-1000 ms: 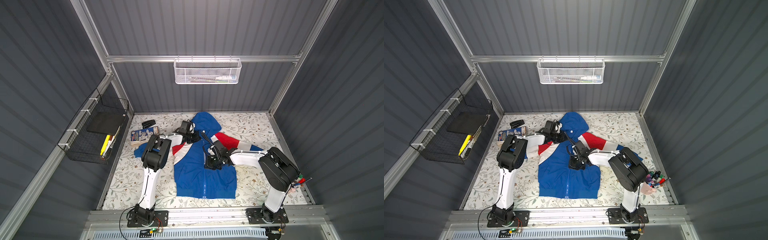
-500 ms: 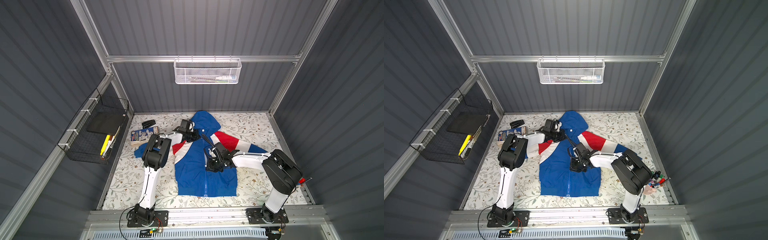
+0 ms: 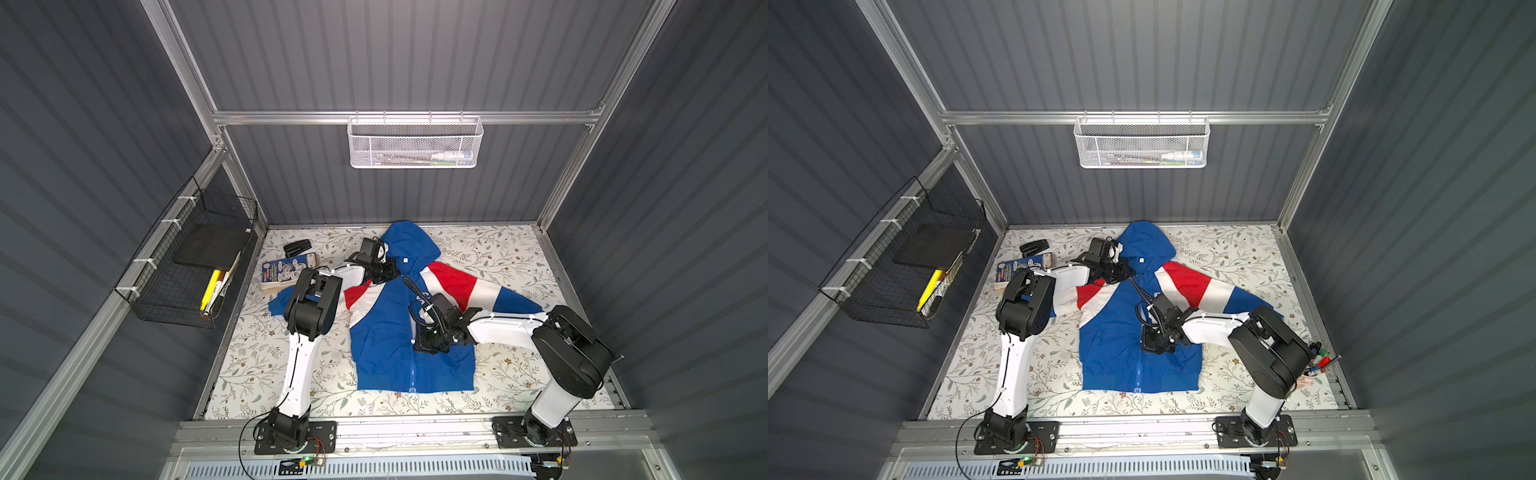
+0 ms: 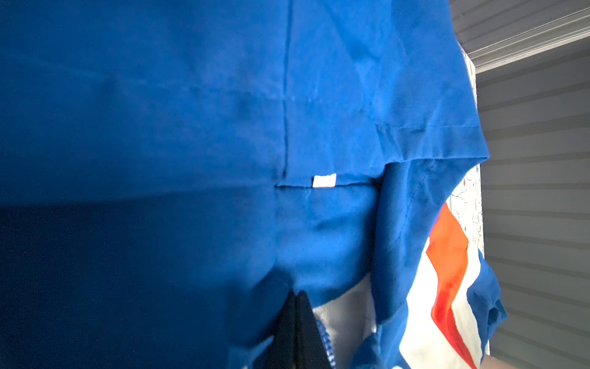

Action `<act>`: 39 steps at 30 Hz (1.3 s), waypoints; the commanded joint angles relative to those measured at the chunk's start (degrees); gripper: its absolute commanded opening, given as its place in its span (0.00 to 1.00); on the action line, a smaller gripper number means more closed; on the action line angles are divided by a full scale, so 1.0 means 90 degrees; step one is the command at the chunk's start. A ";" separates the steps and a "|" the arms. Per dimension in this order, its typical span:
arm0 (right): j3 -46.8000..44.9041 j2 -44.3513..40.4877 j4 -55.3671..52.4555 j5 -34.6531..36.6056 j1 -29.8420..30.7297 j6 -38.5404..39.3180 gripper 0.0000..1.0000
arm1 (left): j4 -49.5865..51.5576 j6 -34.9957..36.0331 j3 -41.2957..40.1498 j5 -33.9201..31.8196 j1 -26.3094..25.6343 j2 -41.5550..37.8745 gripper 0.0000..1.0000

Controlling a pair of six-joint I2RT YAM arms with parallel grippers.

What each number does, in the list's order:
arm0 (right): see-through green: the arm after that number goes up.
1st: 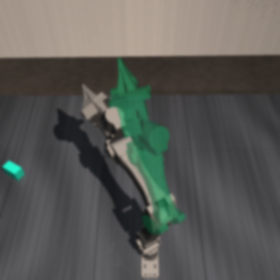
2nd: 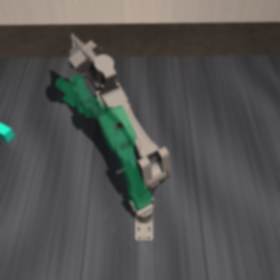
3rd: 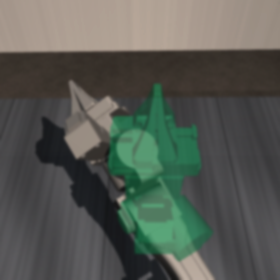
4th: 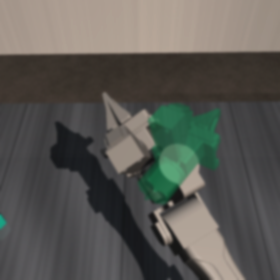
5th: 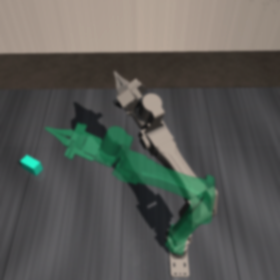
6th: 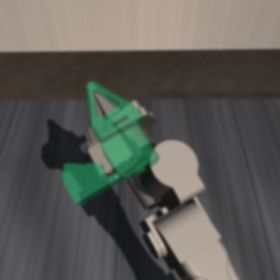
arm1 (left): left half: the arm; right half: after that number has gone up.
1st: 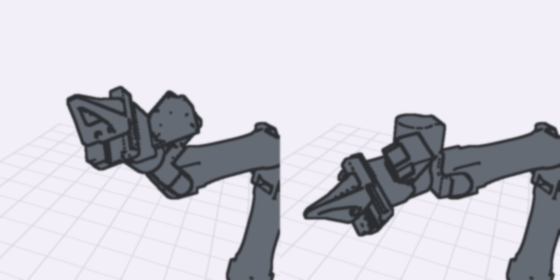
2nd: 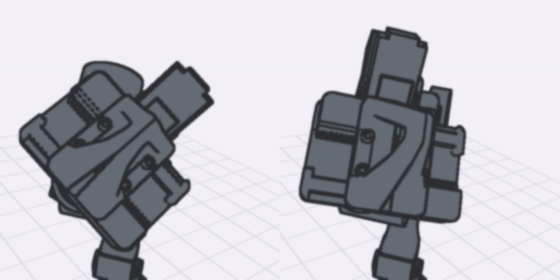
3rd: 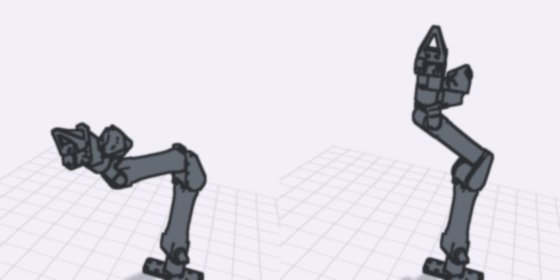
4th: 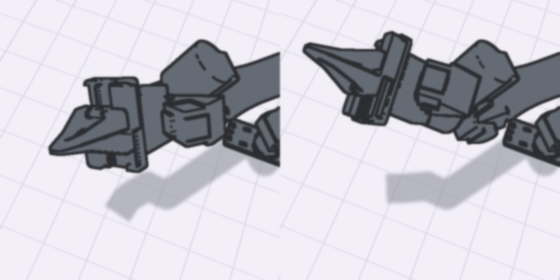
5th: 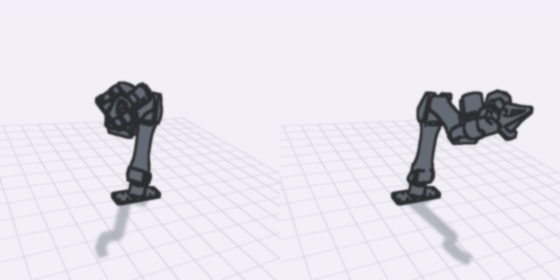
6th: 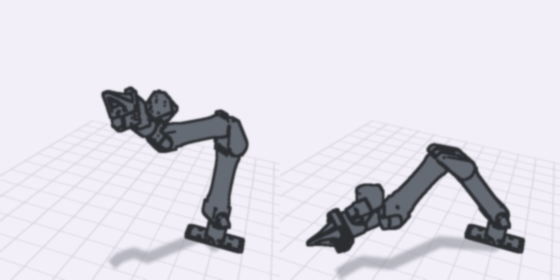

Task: Unzip the jacket
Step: Unzip the zipper on the jacket.

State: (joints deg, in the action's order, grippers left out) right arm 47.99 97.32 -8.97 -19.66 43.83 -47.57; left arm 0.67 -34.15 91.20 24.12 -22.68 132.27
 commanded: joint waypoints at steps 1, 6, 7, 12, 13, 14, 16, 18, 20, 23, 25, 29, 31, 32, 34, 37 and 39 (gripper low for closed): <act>-0.0176 -0.0061 -0.0420 0.0011 0.0064 -0.0091 0.00 | 0.0707 0.0003 0.0010 -0.0709 0.0326 0.0551 0.00; -0.0256 -0.0166 -0.0418 0.0040 0.0131 -0.0190 0.00 | 0.0784 0.0034 0.0196 -0.0629 0.0364 0.0623 0.00; -0.0267 -0.0194 -0.0417 0.0054 0.0150 -0.0206 0.00 | 0.0811 0.0037 0.0220 -0.0630 0.0380 0.0626 0.00; -0.0394 -0.0307 -0.0324 0.0085 0.0223 -0.0168 0.00 | 0.0817 0.0074 0.0256 -0.0639 0.0434 0.0682 0.00; -0.0414 -0.0318 -0.0306 0.0078 0.0226 -0.0151 0.00 | 0.0807 0.0083 0.0246 -0.0643 0.0439 0.0677 0.00; -0.0439 -0.0333 -0.0284 0.0058 0.0242 -0.0148 0.00 | 0.0788 0.0084 0.0222 -0.0641 0.0449 0.0674 0.00; -0.0489 -0.0359 -0.0267 0.0065 0.0276 -0.0149 0.00 | 0.0774 0.0081 0.0186 -0.0631 0.0459 0.0650 0.00; -0.0517 -0.0395 -0.0349 0.0085 0.0308 -0.0120 0.00 | 0.0789 0.0093 0.0184 -0.0625 0.0469 0.0641 0.00; -0.0513 -0.0458 -0.0427 0.0105 0.0327 -0.0044 0.00 | 0.0778 0.0097 0.0195 -0.0624 0.0497 0.0653 0.00; -0.0534 -0.0474 -0.0440 0.0081 0.0335 0.0070 0.00 | 0.0792 0.0122 0.0345 -0.0562 0.0537 0.0765 0.00; -0.0545 -0.0466 -0.0477 0.0056 0.0363 0.0134 0.00 | 0.0858 0.0172 0.0452 -0.0544 0.0547 0.0820 0.00; -0.0661 -0.0557 -0.0416 -0.0046 0.0460 0.0207 0.00 | 0.0911 0.0325 0.0615 -0.0562 0.0547 0.0898 0.00; -0.0682 -0.0613 -0.0445 -0.0112 0.0501 0.0283 0.00 | 0.0905 0.0333 0.0595 -0.0552 0.0547 0.0899 0.00; -0.0693 -0.0646 -0.0458 -0.0120 0.0531 0.0343 0.00 | 0.0888 0.0329 0.0587 -0.0550 0.0542 0.0902 0.00; -0.0721 -0.0665 -0.0486 -0.0151 0.0547 0.0423 0.00 | 0.0873 0.0314 0.0584 -0.0537 0.0547 0.0928 0.00; -0.0751 -0.0695 -0.0572 -0.0181 0.0583 0.0500 0.00 | 0.0849 0.0318 0.0547 -0.0539 0.0547 0.0923 0.00; -0.0822 -0.0748 -0.0584 -0.0153 0.0617 0.0477 0.00 | 0.0849 0.0319 0.0542 -0.0542 0.0547 0.0921 0.00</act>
State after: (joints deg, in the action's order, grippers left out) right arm 42.48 91.35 -9.41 -19.75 48.51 -44.45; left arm 2.98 -33.01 97.25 25.96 -19.70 135.81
